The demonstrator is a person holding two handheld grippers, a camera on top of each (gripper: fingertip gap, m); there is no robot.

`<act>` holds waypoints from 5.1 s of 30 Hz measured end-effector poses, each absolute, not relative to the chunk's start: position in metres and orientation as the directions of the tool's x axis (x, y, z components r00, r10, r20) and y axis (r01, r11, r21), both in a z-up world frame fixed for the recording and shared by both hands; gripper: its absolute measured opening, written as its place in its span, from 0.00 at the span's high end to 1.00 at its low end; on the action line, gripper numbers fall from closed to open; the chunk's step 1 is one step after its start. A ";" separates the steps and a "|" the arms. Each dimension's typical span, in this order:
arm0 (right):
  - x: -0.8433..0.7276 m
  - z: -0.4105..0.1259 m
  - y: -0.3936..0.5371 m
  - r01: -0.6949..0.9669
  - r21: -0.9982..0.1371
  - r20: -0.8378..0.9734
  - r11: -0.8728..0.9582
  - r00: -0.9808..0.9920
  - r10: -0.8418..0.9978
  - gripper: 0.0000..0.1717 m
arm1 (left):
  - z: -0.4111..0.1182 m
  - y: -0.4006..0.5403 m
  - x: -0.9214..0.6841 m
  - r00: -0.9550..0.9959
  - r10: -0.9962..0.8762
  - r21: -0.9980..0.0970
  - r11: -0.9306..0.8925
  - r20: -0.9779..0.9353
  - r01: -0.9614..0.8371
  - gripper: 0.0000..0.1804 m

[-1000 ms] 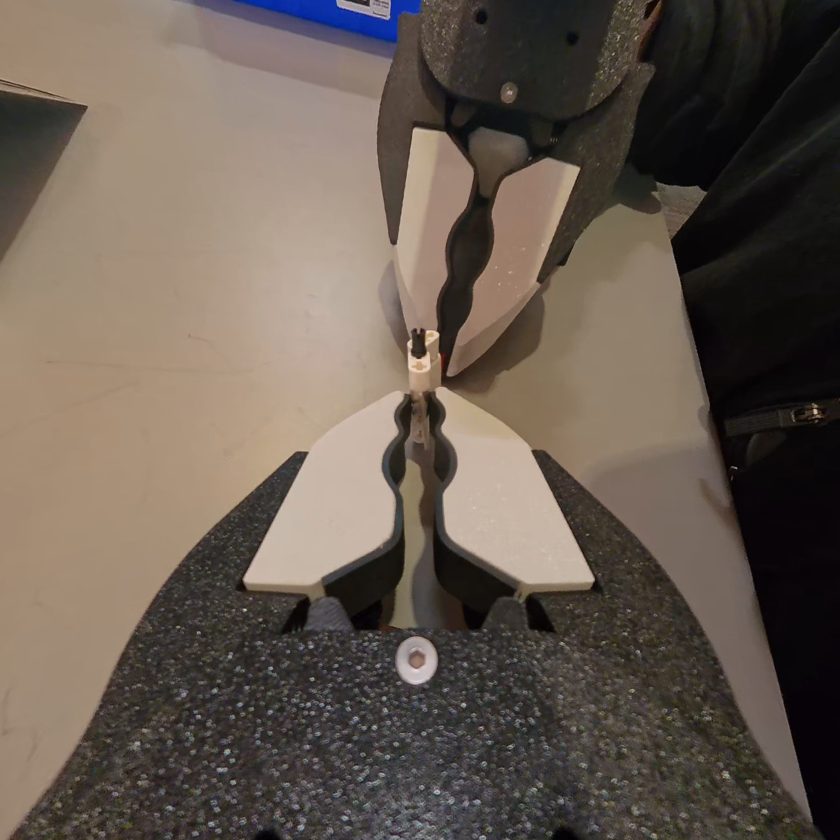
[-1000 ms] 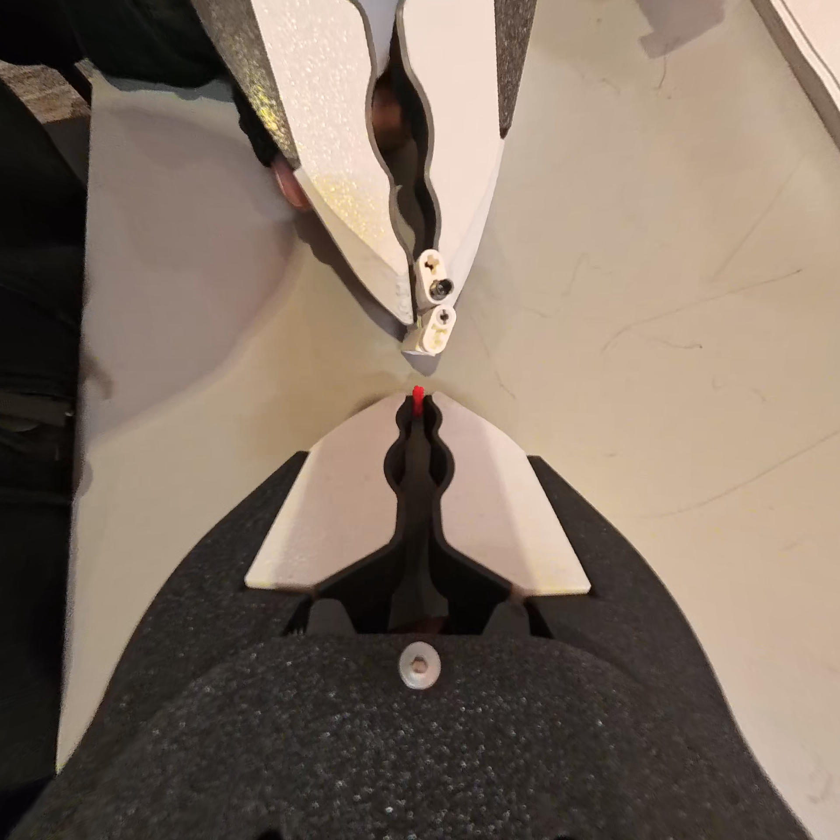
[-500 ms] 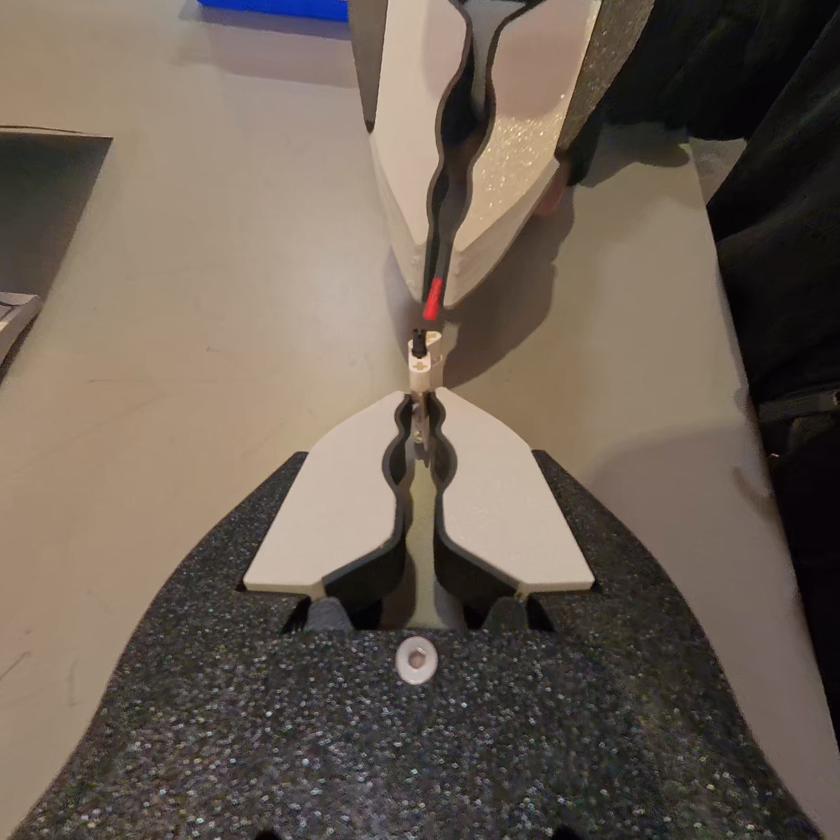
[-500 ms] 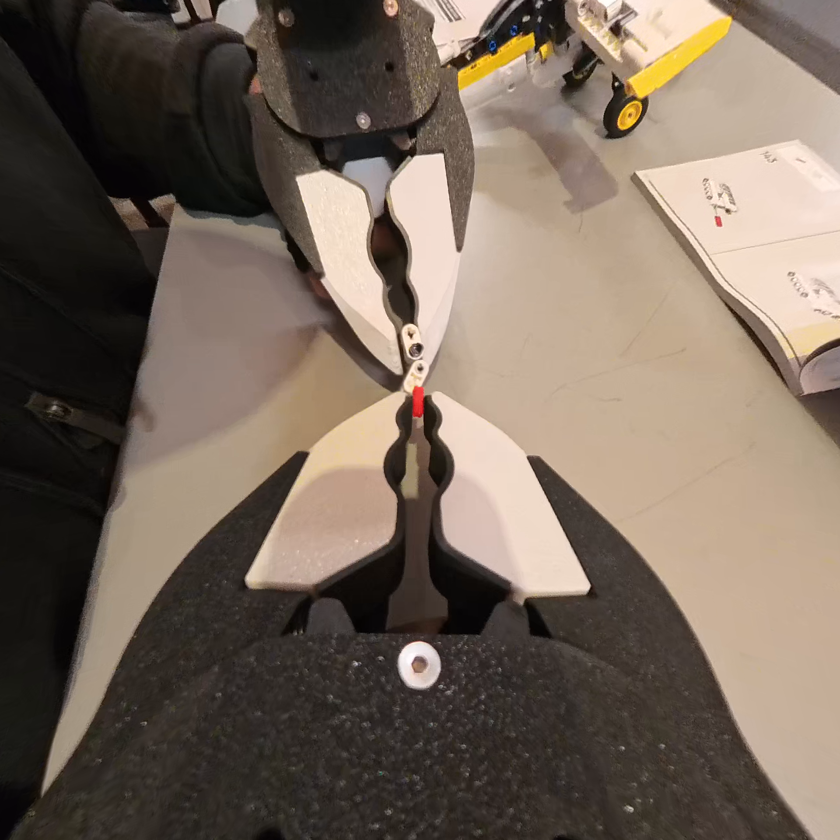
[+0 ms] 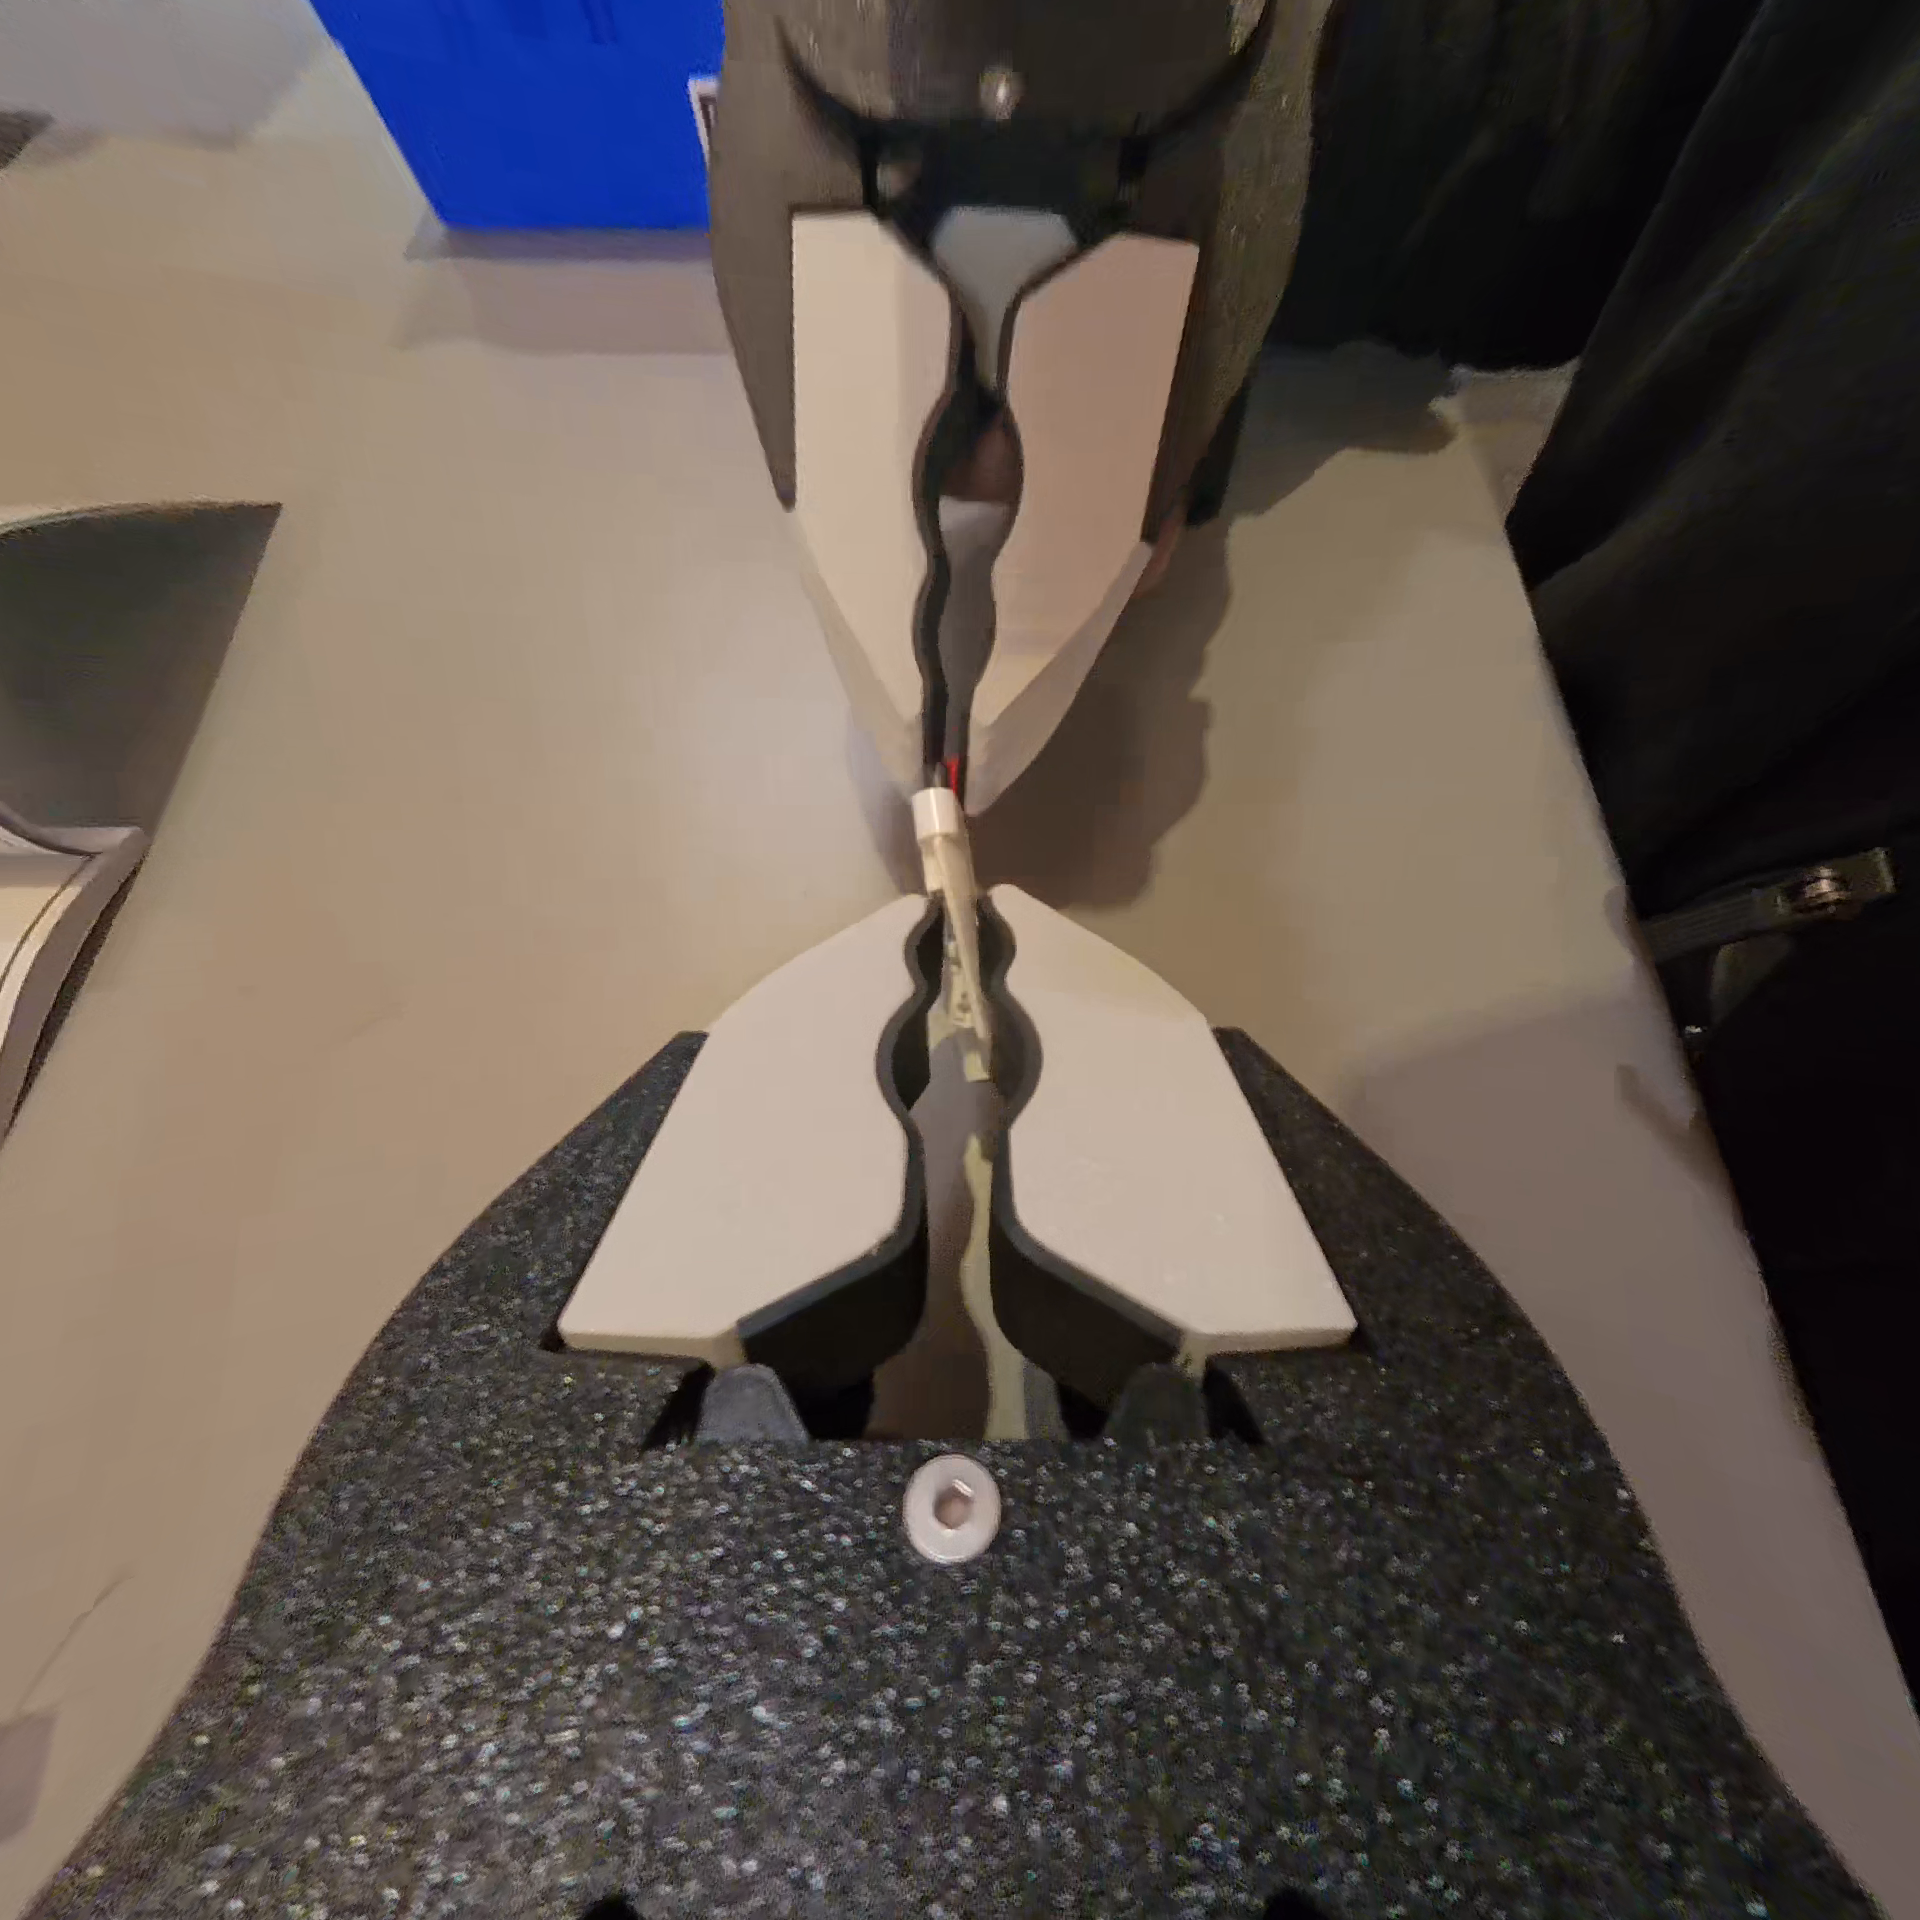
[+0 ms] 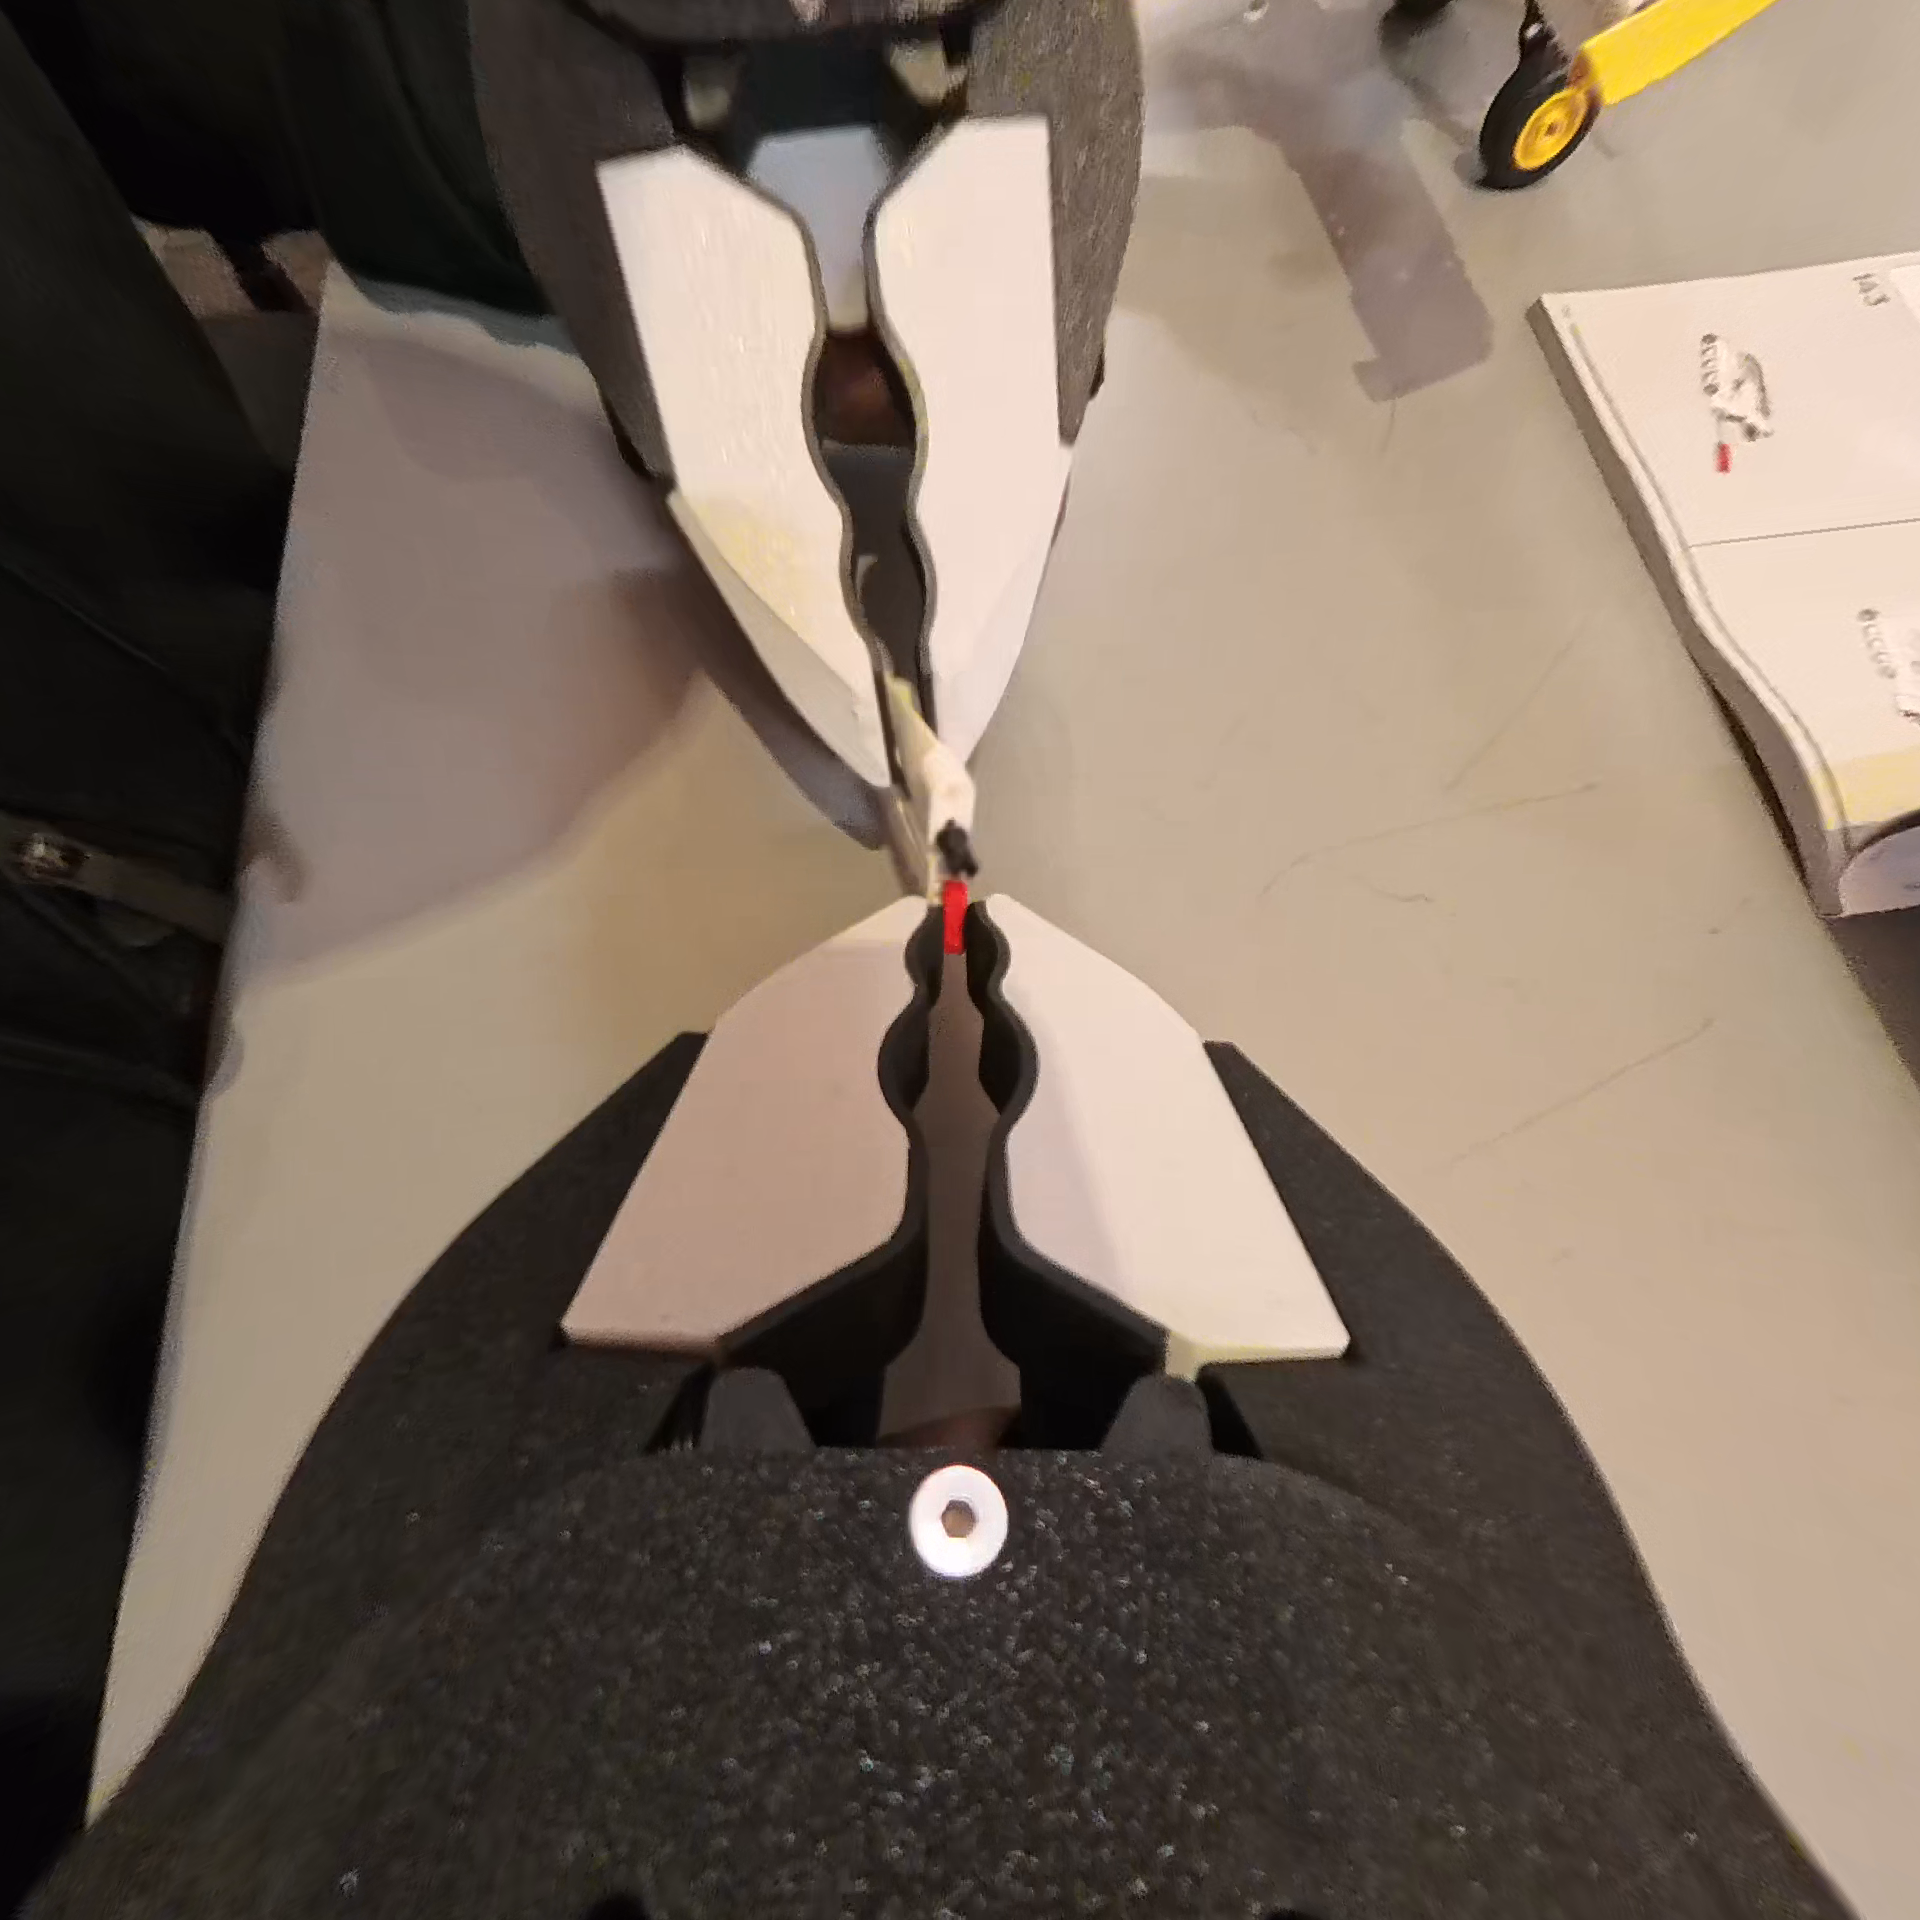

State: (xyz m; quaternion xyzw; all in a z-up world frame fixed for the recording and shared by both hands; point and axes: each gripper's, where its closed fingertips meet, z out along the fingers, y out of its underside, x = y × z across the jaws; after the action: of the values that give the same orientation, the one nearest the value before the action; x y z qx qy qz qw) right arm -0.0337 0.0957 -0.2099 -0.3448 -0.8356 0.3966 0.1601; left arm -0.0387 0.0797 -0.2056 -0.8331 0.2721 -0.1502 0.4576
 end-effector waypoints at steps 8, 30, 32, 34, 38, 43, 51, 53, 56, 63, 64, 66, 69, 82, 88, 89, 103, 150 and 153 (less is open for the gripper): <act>-0.032 -0.218 0.089 0.463 -0.766 -0.040 0.446 -0.727 0.686 0.98 | -0.215 0.077 -0.040 0.794 -0.604 -0.845 -0.459 0.069 -0.276 0.97; -0.031 -0.205 0.086 0.418 -0.822 -0.069 0.387 -0.748 0.660 0.98 | -0.206 0.070 -0.036 0.722 -0.683 -0.886 -0.397 0.110 -0.241 0.97; -0.030 -0.206 0.086 0.423 -0.820 -0.079 0.387 -0.752 0.654 0.98 | -0.207 0.069 -0.036 0.721 -0.688 -0.886 -0.381 0.082 -0.263 0.97; -0.029 -0.208 0.085 0.438 -0.816 -0.101 0.377 -0.751 0.653 0.98 | -0.208 0.069 -0.036 0.717 -0.697 -0.883 -0.346 0.017 -0.316 0.97; -0.029 -0.212 0.084 0.472 -0.809 -0.143 0.350 -0.735 0.662 0.98 | -0.212 0.069 -0.036 0.697 -0.700 -0.856 -0.257 -0.155 -0.448 0.97; -0.030 -0.213 0.085 0.482 -0.815 -0.160 0.322 -0.722 0.674 0.98 | -0.210 0.072 -0.038 0.675 -0.671 -0.828 -0.163 -0.306 -0.537 0.97; -0.034 -0.216 0.085 0.464 -0.817 -0.103 0.342 -0.702 0.705 0.98 | -0.204 0.074 -0.040 0.675 -0.636 -0.825 -0.104 -0.374 -0.556 0.97; -0.035 -0.215 0.085 0.463 -0.821 -0.104 0.334 -0.697 0.710 0.98 | -0.203 0.074 -0.041 0.679 -0.633 -0.831 -0.101 -0.371 -0.548 0.97; -0.035 -0.213 0.085 0.459 -0.832 -0.116 0.312 -0.693 0.711 0.98 | -0.201 0.073 -0.041 0.679 -0.628 -0.834 -0.083 -0.381 -0.545 0.97; -0.034 -0.202 0.083 0.415 -0.874 -0.132 0.254 -0.705 0.697 0.98 | -0.194 0.071 -0.042 0.684 -0.616 -0.860 -0.021 -0.390 -0.509 0.97; -0.035 -0.201 0.083 0.412 -0.876 -0.132 0.250 -0.703 0.699 0.98 | -0.194 0.071 -0.042 0.685 -0.614 -0.860 -0.017 -0.393 -0.509 0.97; -0.035 -0.200 0.083 0.405 -0.880 -0.126 0.247 -0.702 0.701 0.98 | -0.192 0.071 -0.042 0.685 -0.603 -0.857 -0.008 -0.407 -0.516 0.97; -0.035 -0.199 0.083 0.403 -0.882 -0.124 0.244 -0.698 0.705 0.98 | -0.190 0.073 -0.043 0.693 -0.581 -0.851 -0.003 -0.427 -0.526 0.96; -0.038 -0.205 0.085 0.412 -0.873 -0.104 0.261 -0.680 0.726 0.98 | -0.198 0.076 -0.045 0.696 -0.570 -0.816 -0.076 -0.436 -0.574 0.96; -0.039 -0.208 0.086 0.416 -0.869 -0.098 0.266 -0.674 0.732 0.98 | -0.203 0.075 -0.046 0.707 -0.588 -0.815 -0.134 -0.393 -0.564 0.96; -0.040 -0.208 0.086 0.417 -0.868 -0.096 0.268 -0.672 0.734 0.98 | -0.204 0.076 -0.047 0.710 -0.587 -0.814 -0.142 -0.389 -0.563 0.96; -0.041 -0.203 0.090 0.398 -0.885 -0.090 0.242 -0.656 0.749 0.98 | -0.203 0.079 -0.048 0.689 -0.523 -0.778 -0.077 -0.501 -0.624 0.97; -0.044 -0.182 0.085 0.258 -0.943 -0.009 0.212 -0.654 0.756 0.97 | -0.184 0.076 -0.044 0.731 -0.513 -0.862 0.032 -0.449 -0.506 0.97; -0.045 -0.182 0.087 0.256 -0.942 -0.001 0.216 -0.647 0.762 0.95 | -0.184 0.076 -0.044 0.733 -0.515 -0.863 0.028 -0.444 -0.504 0.97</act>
State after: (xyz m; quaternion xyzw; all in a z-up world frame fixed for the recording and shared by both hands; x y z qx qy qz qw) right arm -0.0450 0.0868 -0.1817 -0.3433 -0.7415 0.5234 0.2417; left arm -0.0439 0.0763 -0.1844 -0.6972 0.3655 -0.0047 0.6167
